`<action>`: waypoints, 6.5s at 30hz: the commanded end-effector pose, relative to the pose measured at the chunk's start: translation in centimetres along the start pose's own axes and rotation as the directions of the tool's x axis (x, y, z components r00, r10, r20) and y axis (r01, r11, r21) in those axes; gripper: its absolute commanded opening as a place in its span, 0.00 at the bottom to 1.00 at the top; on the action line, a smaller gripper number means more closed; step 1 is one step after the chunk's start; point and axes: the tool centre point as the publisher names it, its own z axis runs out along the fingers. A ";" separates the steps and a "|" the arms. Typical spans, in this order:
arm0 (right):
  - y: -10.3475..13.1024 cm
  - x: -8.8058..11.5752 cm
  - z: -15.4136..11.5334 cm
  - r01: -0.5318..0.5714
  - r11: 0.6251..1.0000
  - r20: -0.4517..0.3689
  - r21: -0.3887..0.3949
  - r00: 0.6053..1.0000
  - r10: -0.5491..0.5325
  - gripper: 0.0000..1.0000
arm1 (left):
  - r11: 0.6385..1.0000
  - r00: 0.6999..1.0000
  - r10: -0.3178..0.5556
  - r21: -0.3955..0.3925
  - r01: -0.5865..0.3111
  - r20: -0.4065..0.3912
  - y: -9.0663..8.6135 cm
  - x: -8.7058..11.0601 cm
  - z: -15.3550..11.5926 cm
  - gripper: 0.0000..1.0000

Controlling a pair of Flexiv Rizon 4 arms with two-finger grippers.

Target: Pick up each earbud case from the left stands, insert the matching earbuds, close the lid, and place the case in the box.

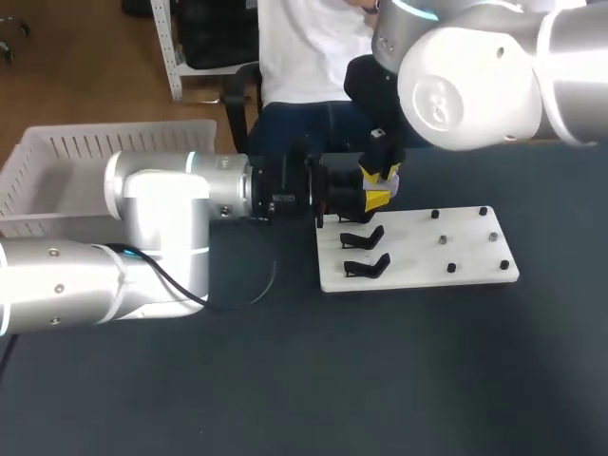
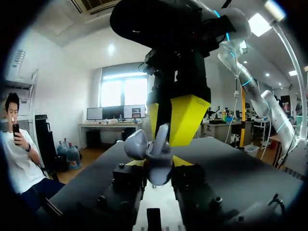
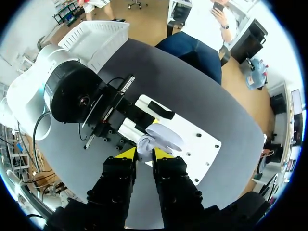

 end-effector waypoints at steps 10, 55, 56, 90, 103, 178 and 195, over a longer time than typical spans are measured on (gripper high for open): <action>-0.3 -0.5 -0.1 0.011 0.999 -0.008 0.031 1.000 -0.011 0.00 | 1.000 1.000 0.004 -0.006 -0.004 0.004 -0.1 -0.1 0.1 0.00; 0.0 -0.3 -0.3 0.026 0.998 -0.027 0.057 0.999 -0.024 0.40 | 1.000 1.000 0.004 -0.006 -0.004 0.004 -0.1 -0.1 0.1 0.00; 0.1 -0.3 -0.5 0.027 0.998 -0.027 0.058 0.999 -0.026 0.38 | 1.000 1.000 0.004 -0.006 -0.004 0.004 -0.1 -0.1 0.1 0.00; -6.3 -3.7 1.6 -0.182 0.982 0.117 0.046 0.978 0.175 0.40 | 1.000 1.000 0.004 -0.006 -0.004 0.004 -0.1 -0.1 0.1 0.00; -5.3 -1.8 1.0 -0.214 0.977 0.115 0.015 0.971 0.211 0.42 | 1.000 1.000 0.004 -0.006 -0.004 0.004 -0.1 -0.1 0.1 0.00; -7.6 7.6 -2.1 -0.475 0.876 0.281 -0.079 0.833 0.477 1.00 | 0.883 0.952 -0.086 -0.465 -0.064 -0.295 10.9 7.1 -34.9 1.00; -7.8 9.4 -3.1 -0.239 0.964 0.336 -0.112 0.904 0.264 1.00 | 0.900 0.954 -0.126 -0.435 -0.004 -0.271 3.7 2.1 -28.3 1.00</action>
